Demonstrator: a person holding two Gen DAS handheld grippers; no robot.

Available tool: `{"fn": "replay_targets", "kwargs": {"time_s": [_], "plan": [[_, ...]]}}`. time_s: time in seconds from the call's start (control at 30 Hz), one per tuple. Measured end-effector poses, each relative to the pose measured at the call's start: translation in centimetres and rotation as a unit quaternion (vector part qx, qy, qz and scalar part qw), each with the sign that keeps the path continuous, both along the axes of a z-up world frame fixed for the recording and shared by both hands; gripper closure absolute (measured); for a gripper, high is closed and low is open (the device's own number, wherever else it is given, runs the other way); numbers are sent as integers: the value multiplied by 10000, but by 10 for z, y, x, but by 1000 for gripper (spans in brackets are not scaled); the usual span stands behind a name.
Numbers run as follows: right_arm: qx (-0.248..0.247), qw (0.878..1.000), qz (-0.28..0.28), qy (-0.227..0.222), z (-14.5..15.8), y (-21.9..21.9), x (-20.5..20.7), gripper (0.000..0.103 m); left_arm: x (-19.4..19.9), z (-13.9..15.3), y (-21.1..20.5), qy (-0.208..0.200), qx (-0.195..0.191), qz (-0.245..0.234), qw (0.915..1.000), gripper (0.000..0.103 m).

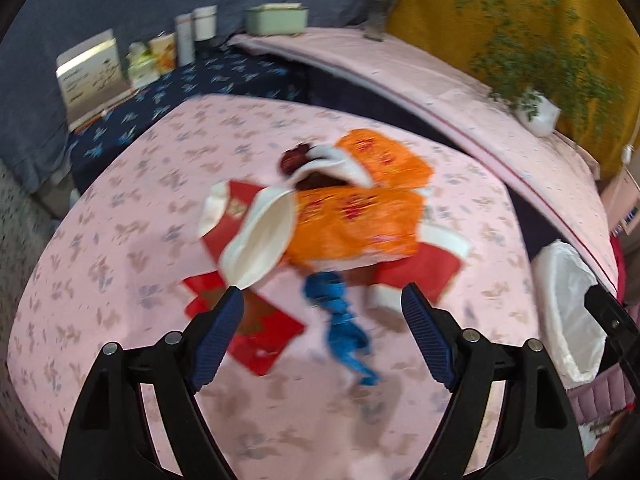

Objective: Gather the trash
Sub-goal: 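Return both tools to the table toward the red envelope and blue tape, then grasp the red envelope with the left tool while the right tool grasps the blue tape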

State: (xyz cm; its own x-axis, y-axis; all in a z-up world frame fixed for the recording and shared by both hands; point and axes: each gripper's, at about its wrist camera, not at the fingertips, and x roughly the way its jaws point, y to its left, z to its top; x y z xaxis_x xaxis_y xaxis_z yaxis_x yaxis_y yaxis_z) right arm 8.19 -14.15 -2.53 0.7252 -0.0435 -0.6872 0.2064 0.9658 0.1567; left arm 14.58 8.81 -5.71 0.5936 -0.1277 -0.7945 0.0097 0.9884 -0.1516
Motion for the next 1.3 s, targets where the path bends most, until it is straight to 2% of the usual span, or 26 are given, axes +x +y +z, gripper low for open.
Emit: {"fn": "replay_targets", "kwargs": {"time_s": [0.13,0.33,0.47,0.53,0.63,0.7,0.8,1.1,1.2,1.3], "plan": [[79,9996,218,142,-14,26,9,55,3,-17,33,295,-216,358,9987,26],[75,9974,590,397,-38,68,23,55,7,-38,57,703,-758,563,9930,28],[109,9954,758,574,-53,90,32,55,12,-52,67,984,-1116,604,9870,39],[95,9943,837,660,-61,99,35,55,13,-57,69,1052,-1154,597,9859,46],[57,9927,916,777,-71,112,42,55,13,-61,70,1073,-1151,476,9864,62],[39,9917,957,853,-78,119,45,55,14,-63,71,1097,-1185,374,9862,76],[40,9902,1004,973,-87,126,51,55,13,-64,72,1101,-1236,269,9858,83],[16,9872,1095,1161,-106,141,66,55,12,-63,81,1061,-1256,202,9862,88],[-12,9863,1135,1197,-111,146,70,58,12,-63,83,1051,-1258,205,9863,89],[-67,9851,1188,1242,-115,151,73,68,11,-62,85,1025,-1229,209,9869,89]]}}
